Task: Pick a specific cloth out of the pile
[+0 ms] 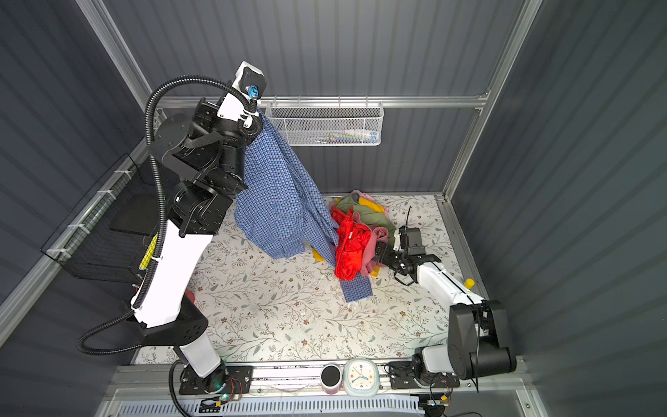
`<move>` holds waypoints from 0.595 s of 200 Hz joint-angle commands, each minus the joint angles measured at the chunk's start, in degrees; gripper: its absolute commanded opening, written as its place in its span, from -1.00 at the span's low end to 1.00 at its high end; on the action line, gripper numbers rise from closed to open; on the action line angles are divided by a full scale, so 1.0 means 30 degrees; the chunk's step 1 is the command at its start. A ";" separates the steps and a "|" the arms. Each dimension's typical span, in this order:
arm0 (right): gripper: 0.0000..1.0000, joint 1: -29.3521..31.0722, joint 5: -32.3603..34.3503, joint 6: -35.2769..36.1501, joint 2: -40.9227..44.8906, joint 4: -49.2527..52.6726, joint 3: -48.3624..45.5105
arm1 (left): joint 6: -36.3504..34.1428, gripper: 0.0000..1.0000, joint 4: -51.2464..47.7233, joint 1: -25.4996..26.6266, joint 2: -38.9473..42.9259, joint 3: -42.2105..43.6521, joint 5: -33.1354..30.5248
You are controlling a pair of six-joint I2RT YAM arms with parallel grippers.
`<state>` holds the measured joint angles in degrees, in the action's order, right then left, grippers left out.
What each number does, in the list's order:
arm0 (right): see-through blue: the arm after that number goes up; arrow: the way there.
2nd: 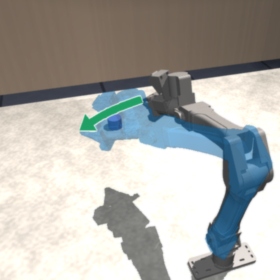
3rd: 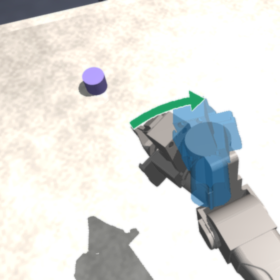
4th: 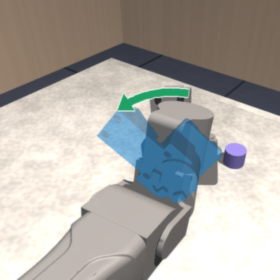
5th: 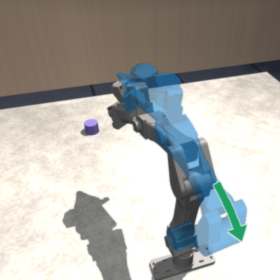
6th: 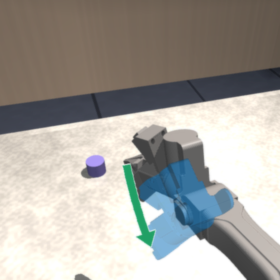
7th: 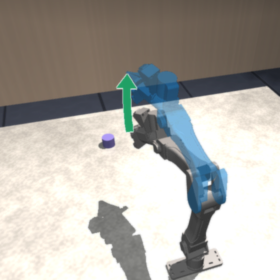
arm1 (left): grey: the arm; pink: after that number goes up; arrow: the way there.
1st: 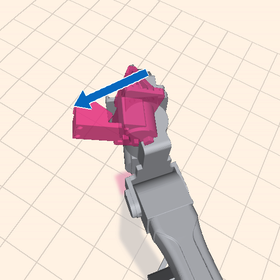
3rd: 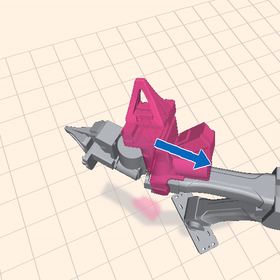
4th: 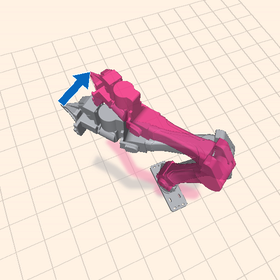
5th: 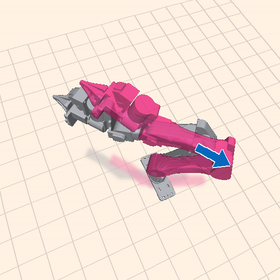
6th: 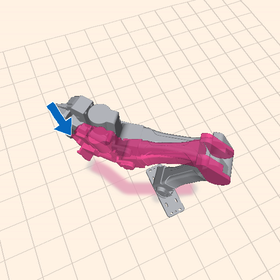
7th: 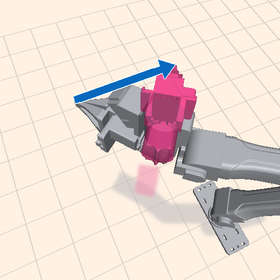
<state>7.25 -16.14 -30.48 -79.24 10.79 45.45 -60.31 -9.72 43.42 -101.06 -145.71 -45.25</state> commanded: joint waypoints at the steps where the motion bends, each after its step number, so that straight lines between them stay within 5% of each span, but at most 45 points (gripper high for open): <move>1: 0.98 -0.0159 0.0313 0.0413 0.0214 0.0704 0.0519 | -0.0144 -1.00 0.1946 -0.0111 0.0676 -0.0203 -0.0143; 119: 0.98 -0.0185 0.0896 0.0886 0.0234 0.1764 0.1168 | -0.3128 -1.00 0.5539 -0.0092 0.1226 -0.0504 -0.0143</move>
<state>6.83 -14.63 -28.45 -78.32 15.11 47.57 -64.47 -1.93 43.42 -100.01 -145.88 -45.04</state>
